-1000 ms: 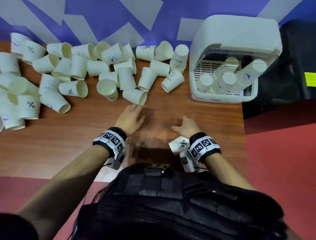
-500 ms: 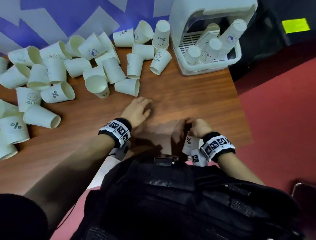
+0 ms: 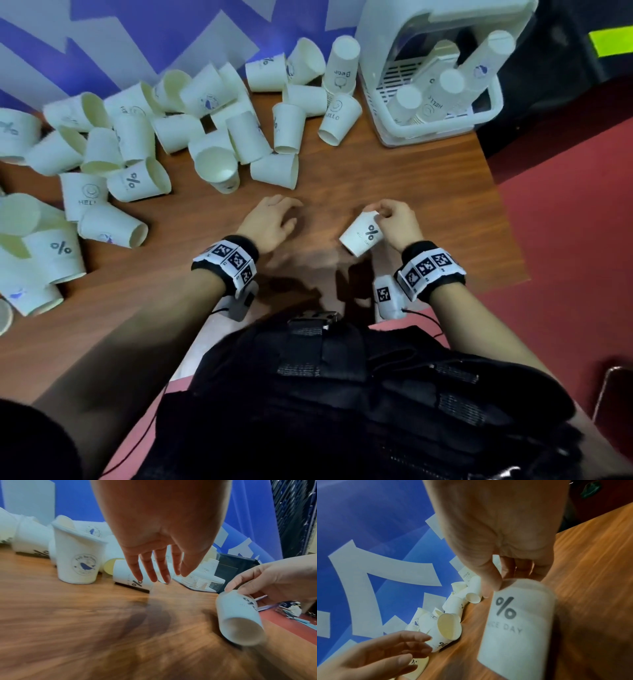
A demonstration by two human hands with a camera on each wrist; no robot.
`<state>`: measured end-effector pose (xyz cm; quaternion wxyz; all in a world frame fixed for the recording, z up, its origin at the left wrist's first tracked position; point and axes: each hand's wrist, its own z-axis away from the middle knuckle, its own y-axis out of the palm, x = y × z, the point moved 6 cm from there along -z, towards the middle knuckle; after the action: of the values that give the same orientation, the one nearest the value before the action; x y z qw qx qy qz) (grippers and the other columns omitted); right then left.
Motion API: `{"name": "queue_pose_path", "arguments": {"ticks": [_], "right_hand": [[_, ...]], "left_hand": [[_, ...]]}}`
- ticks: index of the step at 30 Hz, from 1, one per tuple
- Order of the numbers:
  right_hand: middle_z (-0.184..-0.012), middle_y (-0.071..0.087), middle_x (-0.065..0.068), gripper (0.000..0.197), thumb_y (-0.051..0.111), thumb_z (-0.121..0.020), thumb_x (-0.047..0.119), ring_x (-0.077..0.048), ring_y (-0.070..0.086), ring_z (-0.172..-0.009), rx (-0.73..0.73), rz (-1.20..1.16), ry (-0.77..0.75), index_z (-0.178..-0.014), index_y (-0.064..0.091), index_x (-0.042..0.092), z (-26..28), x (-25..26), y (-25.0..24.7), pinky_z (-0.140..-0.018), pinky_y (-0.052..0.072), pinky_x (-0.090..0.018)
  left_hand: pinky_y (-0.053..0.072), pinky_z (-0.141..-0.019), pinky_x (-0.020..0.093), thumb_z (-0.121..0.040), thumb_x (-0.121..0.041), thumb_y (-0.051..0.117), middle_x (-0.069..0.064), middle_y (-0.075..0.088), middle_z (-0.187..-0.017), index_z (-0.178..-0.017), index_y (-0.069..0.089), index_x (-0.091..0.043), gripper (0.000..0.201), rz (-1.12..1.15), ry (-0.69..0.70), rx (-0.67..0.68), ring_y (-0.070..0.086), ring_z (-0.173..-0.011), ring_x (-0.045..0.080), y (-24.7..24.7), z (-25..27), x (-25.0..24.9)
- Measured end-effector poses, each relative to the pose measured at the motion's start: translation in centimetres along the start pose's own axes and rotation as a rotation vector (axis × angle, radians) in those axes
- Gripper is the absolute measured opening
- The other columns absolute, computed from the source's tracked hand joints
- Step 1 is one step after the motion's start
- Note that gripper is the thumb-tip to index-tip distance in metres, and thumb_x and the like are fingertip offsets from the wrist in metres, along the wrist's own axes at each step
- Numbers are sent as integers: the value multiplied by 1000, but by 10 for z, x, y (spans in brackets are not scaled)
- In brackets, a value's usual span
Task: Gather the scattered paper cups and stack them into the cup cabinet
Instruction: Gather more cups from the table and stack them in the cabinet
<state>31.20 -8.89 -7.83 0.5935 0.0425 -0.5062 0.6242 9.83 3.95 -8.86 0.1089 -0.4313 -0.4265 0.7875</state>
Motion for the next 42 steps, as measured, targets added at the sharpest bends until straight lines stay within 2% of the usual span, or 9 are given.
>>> {"name": "queue_pose_path", "arguments": {"ticks": [6,12,16,19,23,27,32,37,42], "right_hand": [[-124,59,-11,41,35,-90,-4,-23,54,-115,-7,-33,-98,-103,71,12,-35,35,10,-98,42,-29],[-126,59,-10,43,41,-86,-9,-20,56,-115,50,-133,-104,-106,68,17,-62,43,26,-91,45,-23],[-130,54,-7,42,52,-87,-1,-19,54,-114,81,-97,-83,-121,62,21,-79,45,30,-100,43,-28],[-128,39,-8,48,60,-86,4,-19,46,-112,93,74,-139,-131,55,18,-85,56,31,-101,31,-19],[-152,24,-5,62,69,-79,15,-28,21,-137,122,363,-246,-136,47,22,-91,67,40,-112,24,-41],[-152,27,-2,69,73,-75,22,-28,10,-144,134,546,-282,-136,41,21,-96,71,47,-111,22,-53],[-129,48,-8,62,77,-73,31,-32,35,-129,164,620,-213,-121,42,14,-98,80,53,-106,28,-49],[-138,45,-12,91,74,-75,36,-38,42,-126,266,677,-131,-147,19,27,-87,71,62,-103,31,-52],[-135,47,-16,105,76,-70,31,-35,47,-121,280,420,-45,-150,7,36,-69,55,58,-102,39,-52]], "left_hand": [[37,-102,39,-91,-13,55,13,52,-129,-131,51,-13,40,39,-50,-126,47,-119,32,-27,-8,19],[33,-103,44,-84,-6,58,22,47,-132,-135,47,-3,52,-43,-90,-253,41,-120,40,-39,-24,15],[28,-108,44,-78,-3,60,23,41,-139,-141,39,-2,66,-79,-79,-194,34,-127,40,-38,-44,16],[29,-107,46,-78,-5,60,23,42,-139,-142,38,-1,68,-129,-82,-137,37,-127,41,-35,-58,19],[32,-96,45,-80,-7,55,12,45,-142,-142,40,-10,64,-231,-139,-118,36,-127,35,-38,-69,26],[28,-99,43,-81,-7,51,7,42,-144,-145,36,-16,67,-328,-141,-77,32,-131,32,-39,-72,33],[27,-102,46,-86,-23,53,15,46,-134,-148,31,-18,66,-378,-140,5,32,-131,34,-31,-68,41],[36,-95,45,-82,-33,65,18,45,-128,-145,34,-13,72,-255,-134,1,47,-114,39,-30,-58,35],[41,-90,44,-84,-46,66,16,40,-134,-147,28,-15,80,-124,-193,-17,48,-116,38,-29,-41,35]]}}
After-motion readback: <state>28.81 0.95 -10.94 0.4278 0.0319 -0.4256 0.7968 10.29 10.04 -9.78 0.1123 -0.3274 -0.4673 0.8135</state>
